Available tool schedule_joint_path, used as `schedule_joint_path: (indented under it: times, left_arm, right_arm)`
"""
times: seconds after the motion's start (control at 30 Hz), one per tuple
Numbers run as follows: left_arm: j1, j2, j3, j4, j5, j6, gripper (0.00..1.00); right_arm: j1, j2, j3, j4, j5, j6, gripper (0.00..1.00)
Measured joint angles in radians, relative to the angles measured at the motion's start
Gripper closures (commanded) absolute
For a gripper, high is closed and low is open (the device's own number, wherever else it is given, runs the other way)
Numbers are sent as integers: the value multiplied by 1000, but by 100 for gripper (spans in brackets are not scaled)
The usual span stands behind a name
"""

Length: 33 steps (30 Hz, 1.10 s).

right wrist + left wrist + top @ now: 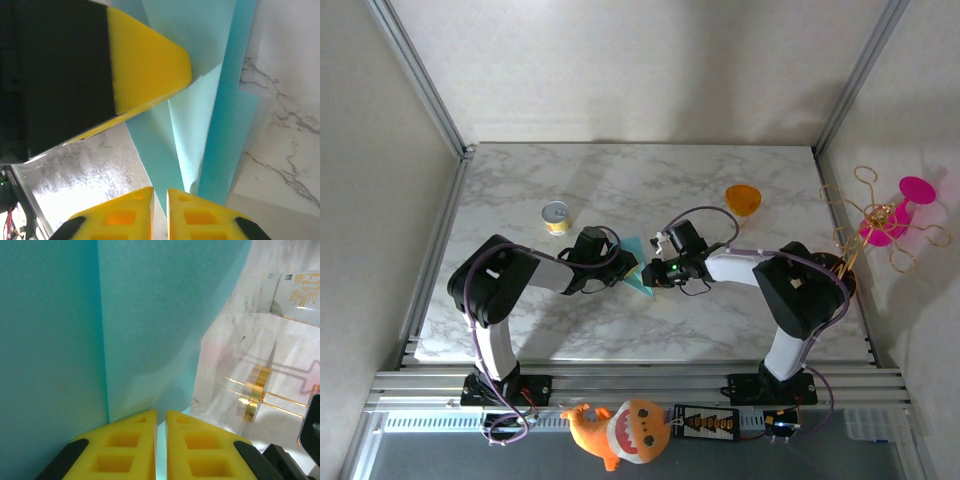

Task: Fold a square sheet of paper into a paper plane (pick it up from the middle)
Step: Fourth fold the wing at the center of the table.

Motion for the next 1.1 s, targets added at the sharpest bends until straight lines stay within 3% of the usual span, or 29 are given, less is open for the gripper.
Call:
schedule_joint_path:
  times: [0.63,1.1]
  left_arm:
    - [0,0,0,3,10,0,85]
    - [0,0,0,2,10,0,86]
  right_arm:
    - [0,30,9,-24,26,-18,84]
    - [0,-30,-2,-38,-27,-20,83]
